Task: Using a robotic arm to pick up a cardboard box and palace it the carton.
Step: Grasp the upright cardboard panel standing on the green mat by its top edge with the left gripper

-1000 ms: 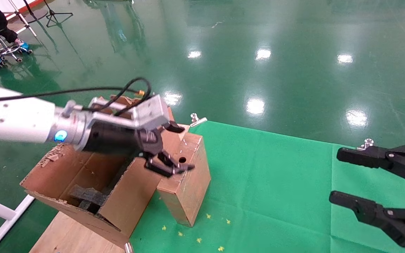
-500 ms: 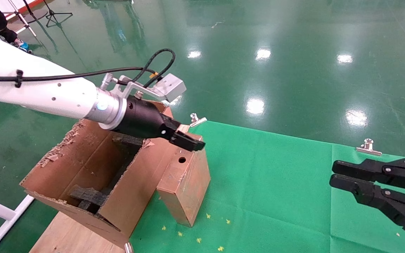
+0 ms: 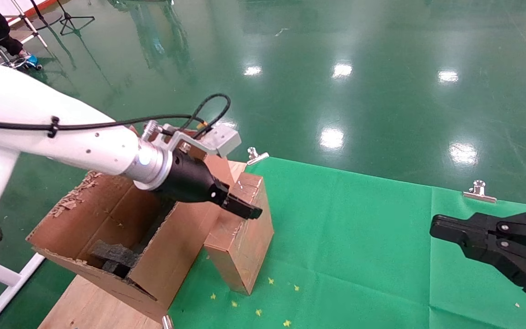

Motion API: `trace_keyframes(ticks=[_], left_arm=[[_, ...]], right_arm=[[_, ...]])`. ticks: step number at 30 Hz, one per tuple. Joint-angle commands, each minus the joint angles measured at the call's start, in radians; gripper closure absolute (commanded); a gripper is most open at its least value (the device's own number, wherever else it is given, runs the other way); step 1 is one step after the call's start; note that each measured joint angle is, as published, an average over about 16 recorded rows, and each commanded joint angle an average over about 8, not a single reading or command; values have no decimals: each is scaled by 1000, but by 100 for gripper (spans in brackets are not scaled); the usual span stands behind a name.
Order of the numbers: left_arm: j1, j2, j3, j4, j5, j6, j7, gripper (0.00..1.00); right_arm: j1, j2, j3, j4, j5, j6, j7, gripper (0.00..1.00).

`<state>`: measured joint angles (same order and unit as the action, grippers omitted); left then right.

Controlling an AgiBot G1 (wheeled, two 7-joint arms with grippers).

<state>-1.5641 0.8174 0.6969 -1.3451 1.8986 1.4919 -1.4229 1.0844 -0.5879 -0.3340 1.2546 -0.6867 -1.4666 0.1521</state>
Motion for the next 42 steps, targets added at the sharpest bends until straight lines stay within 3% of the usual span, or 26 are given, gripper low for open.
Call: trace_keyframes(ticks=[1,4,5,8,9,11,13,16,17,42], left_arm=[[10,3,8,0,4,0,-7,0],[14,7,14,-1,9,-3,-6,0],[15,8,14,0,9,-4,-5,0],[16,10,16,0,9,-6,-2,0],[16,11,16,0,9,-6,-2,7],[16,11,17,0,9,-6,-1,32],[17,11,17,0,9,-6,-2,57],[17,10,16,0,8,-6,-2,94],[17,10,16,0,8,-6,-2,100],[15,9,14,3,6,-7,-2,100]], right_arm=[[0,0,0,0,0,0,0,100],[0,0,0,0,0,0,0,97],[0,0,0,0,0,0,0,90],[0,0,0,0,0,0,0,52],[0,0,0,0,0,0,0,40],[0,0,0,0,0,0,0,15],[0,0,0,0,0,0,0,0],[0,0,0,0,0,0,0,0],[0,0,0,0,0,0,0,0],[0,0,0,0,0,0,0,0]])
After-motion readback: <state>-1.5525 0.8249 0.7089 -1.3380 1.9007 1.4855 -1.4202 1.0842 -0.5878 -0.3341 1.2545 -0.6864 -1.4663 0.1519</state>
